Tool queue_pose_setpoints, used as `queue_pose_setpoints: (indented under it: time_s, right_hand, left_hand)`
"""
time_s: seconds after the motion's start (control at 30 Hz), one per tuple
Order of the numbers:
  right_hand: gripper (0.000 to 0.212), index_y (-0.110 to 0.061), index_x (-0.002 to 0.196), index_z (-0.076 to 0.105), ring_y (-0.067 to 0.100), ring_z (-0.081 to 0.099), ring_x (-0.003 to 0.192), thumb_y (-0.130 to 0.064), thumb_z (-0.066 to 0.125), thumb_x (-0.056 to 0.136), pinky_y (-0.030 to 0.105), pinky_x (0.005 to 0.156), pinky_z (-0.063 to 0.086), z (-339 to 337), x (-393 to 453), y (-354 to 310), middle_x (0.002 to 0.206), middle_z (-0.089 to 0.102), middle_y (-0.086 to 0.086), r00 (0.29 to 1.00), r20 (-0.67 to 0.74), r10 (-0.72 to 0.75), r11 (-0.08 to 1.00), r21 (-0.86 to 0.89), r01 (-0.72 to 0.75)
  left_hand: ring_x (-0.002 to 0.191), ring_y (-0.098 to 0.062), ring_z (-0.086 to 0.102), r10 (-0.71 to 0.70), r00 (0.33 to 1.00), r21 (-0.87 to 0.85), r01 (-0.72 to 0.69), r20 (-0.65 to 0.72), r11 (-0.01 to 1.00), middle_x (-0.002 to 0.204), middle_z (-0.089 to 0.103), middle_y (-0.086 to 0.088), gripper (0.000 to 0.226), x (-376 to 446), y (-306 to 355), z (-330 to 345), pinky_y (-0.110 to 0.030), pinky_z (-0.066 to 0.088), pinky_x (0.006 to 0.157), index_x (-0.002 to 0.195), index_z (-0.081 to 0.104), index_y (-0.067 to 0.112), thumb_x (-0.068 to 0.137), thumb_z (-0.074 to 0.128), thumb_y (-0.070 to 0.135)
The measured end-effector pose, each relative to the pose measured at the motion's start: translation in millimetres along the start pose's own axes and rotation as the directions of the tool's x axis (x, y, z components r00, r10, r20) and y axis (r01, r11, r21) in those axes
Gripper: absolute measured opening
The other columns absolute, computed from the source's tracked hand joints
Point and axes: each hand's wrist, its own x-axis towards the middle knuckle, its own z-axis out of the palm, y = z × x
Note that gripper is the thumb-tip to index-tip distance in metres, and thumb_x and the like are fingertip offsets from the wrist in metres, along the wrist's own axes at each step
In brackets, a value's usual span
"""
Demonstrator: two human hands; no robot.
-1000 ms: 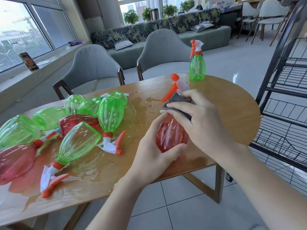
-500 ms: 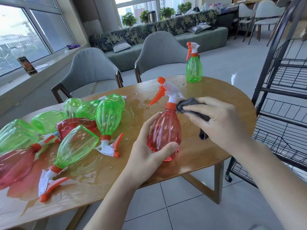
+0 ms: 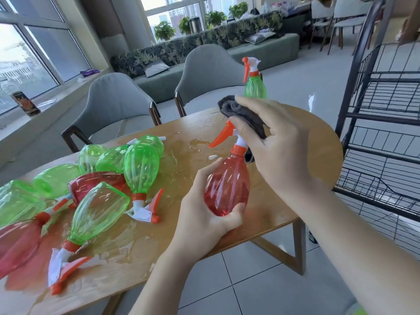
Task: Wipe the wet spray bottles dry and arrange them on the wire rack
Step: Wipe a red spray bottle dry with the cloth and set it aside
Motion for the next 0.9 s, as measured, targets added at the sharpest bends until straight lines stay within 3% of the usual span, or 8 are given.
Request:
queue_pose_setpoints:
  time_s: [0.2,0.47,0.57,0.7,0.9]
  right_hand:
    - [0.021,-0.003,0.116,0.075,0.017,0.065,0.096,-0.007,0.073,0.095,0.01,0.091,0.045,2,-3,-2,0.106,0.072,0.013,0.996,0.075,0.05,0.998,-0.049,-0.046]
    - [0.022,-0.003,0.115,0.076,0.019,0.066,0.102,-0.008,0.073,0.094,0.009,0.094,0.045,-4,-13,-2,0.111,0.069,0.011,0.984,0.131,0.12,0.991,-0.075,-0.111]
    - [0.022,-0.002,0.114,0.076,0.021,0.066,0.098,-0.004,0.075,0.092,0.01,0.091,0.046,-3,-18,-6,0.108,0.068,0.013,0.98,0.183,0.075,0.996,-0.07,-0.063]
    - [0.023,-0.004,0.112,0.077,0.021,0.067,0.094,-0.003,0.075,0.09,0.017,0.089,0.049,5,-28,-16,0.106,0.069,0.01,0.969,0.241,0.058,0.998,-0.024,-0.054]
    - [0.027,-0.007,0.118,0.076,0.017,0.069,0.1,-0.007,0.076,0.091,0.026,0.095,0.054,5,-28,-22,0.108,0.073,0.007,0.949,0.311,-0.045,0.996,0.087,0.019]
  left_hand:
    - [0.126,-0.012,0.068,0.049,0.997,0.0,-0.049,-0.066,0.999,0.136,0.069,0.015,0.088,-4,-2,6,-0.026,0.055,0.103,0.15,0.051,0.039,0.073,0.089,0.019]
    - [0.127,-0.011,0.067,0.041,0.998,0.008,-0.04,-0.055,0.999,0.137,0.069,0.013,0.086,-4,0,4,-0.031,0.055,0.106,0.151,0.052,0.036,0.075,0.088,0.022]
    - [0.127,-0.009,0.067,0.045,0.998,0.019,-0.044,-0.048,0.999,0.136,0.069,0.013,0.086,-3,0,4,-0.026,0.054,0.106,0.152,0.052,0.036,0.075,0.089,0.022]
    - [0.128,0.001,0.063,0.05,0.996,0.027,-0.048,-0.068,0.998,0.135,0.069,0.017,0.085,-2,2,4,-0.009,0.044,0.101,0.151,0.052,0.03,0.074,0.086,0.021]
    - [0.122,-0.001,0.067,0.035,0.997,0.031,-0.033,-0.074,0.999,0.127,0.072,0.02,0.08,-2,1,3,-0.01,0.046,0.097,0.145,0.053,0.035,0.074,0.088,0.02]
